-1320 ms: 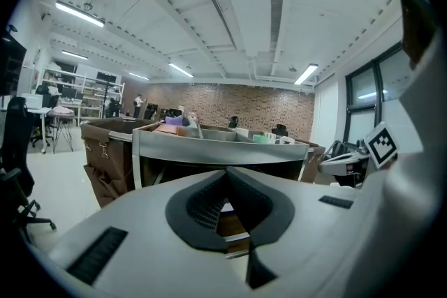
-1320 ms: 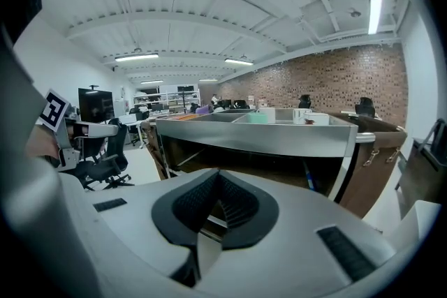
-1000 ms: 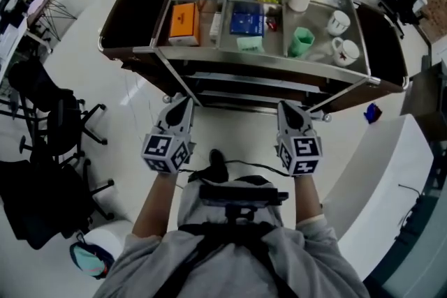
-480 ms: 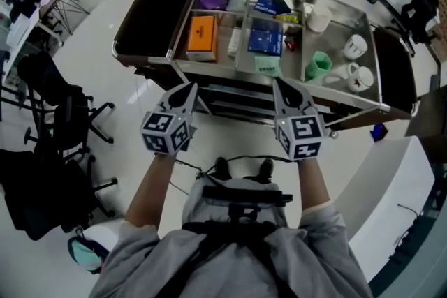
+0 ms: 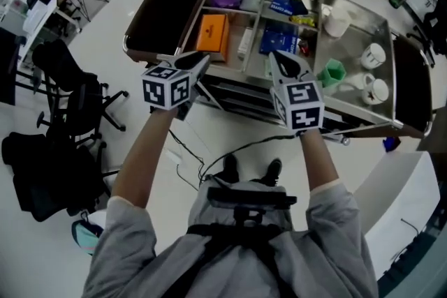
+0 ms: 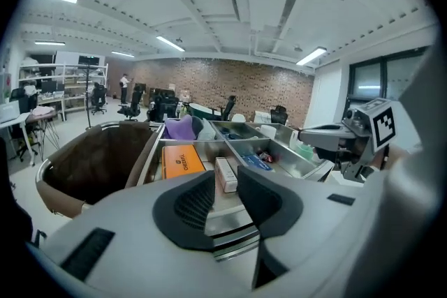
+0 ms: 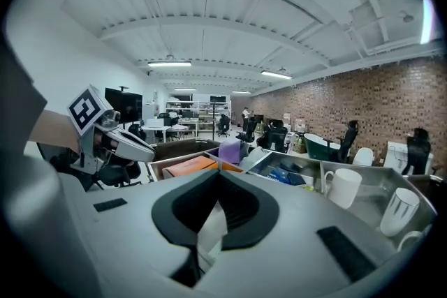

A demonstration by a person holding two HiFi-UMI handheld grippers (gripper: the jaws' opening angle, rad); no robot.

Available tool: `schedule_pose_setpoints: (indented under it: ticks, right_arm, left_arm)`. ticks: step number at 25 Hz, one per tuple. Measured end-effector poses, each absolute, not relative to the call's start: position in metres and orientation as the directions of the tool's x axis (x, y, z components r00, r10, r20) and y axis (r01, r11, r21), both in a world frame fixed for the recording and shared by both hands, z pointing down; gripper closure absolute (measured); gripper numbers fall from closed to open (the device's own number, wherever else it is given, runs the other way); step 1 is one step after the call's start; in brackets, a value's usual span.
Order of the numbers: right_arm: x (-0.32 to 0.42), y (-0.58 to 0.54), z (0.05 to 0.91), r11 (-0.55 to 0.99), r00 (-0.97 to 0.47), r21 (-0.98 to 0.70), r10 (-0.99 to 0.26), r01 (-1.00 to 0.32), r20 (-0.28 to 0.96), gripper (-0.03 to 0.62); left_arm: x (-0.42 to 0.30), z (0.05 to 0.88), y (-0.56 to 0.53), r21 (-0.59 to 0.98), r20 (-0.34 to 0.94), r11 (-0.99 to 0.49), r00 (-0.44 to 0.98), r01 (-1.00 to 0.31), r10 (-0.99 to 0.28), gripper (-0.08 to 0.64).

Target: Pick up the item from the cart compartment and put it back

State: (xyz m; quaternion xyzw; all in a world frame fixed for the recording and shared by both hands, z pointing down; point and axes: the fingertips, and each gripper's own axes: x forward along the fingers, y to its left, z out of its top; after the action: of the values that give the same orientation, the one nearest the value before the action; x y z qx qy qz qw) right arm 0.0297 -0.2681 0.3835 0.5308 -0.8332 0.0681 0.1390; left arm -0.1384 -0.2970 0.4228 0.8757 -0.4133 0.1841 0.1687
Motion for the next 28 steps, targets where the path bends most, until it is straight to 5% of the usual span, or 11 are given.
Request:
schedule_pose_setpoints:
  ticks: [7, 16, 28]
  right_arm:
    - [0.034, -0.294, 0.374, 0.427, -0.397, 0.047, -0.871, -0.903, 0.289, 0.583]
    - [0.034, -0.308, 0.377, 0.427, -0.392, 0.050, -0.865, -0.903, 0.314, 0.583]
    - [0.023, -0.334, 0.379, 0.437, -0.395, 0.054, -0.853, -0.898, 0.343, 0.583]
  left_arm:
    - [-0.128, 0.437, -0.336, 0.160, 0.580, -0.615, 0.577, -0.772, -0.575, 0.269]
    - [-0.123, 0.454, -0.383, 0.247, 0.669, -0.542, 0.546, -0.803, -0.504, 0.119]
    - [-0.117, 0.485, -0.414, 0.217, 0.815, -0.493, 0.435, -0.842, -0.383, 0.103]
